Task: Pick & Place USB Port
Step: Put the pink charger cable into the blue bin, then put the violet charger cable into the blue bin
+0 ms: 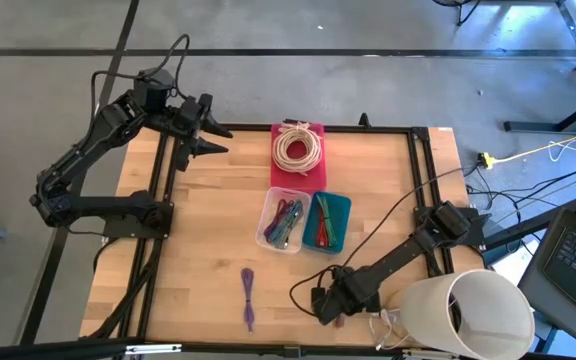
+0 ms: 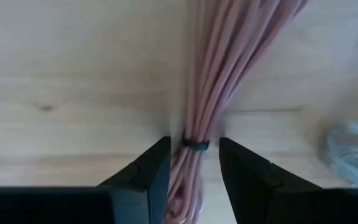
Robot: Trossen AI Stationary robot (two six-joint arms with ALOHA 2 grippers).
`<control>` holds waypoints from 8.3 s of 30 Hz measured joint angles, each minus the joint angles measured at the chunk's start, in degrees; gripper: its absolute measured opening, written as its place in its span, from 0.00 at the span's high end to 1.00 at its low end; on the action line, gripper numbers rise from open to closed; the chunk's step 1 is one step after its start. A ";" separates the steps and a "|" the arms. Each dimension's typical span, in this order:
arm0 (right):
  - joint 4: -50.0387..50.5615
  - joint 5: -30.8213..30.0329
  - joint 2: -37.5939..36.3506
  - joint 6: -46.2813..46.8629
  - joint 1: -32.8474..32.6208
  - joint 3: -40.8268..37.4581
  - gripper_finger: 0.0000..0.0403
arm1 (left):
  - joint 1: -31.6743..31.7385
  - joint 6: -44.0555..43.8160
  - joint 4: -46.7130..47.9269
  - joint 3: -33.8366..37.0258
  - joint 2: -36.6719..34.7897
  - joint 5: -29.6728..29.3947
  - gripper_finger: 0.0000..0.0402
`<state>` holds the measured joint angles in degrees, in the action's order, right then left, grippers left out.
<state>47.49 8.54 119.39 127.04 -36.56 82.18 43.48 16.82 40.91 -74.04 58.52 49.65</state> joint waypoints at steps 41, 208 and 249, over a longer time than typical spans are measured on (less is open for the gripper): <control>42.54 -25.10 -2.09 -35.96 21.78 30.43 0.99 | 0.00 -0.44 0.09 0.00 0.04 2.56 0.55; 42.52 -63.85 -44.52 -95.55 28.89 28.95 0.53 | -84.46 -118.71 -7.84 24.22 7.93 -102.98 0.99; 7.00 -35.30 -34.26 -115.64 28.88 28.95 0.53 | -27.89 -39.80 -62.76 -3.72 27.24 -26.30 0.99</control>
<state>54.49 -26.76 85.12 11.40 -7.68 111.13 15.60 -22.98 -21.85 -77.76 85.76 23.35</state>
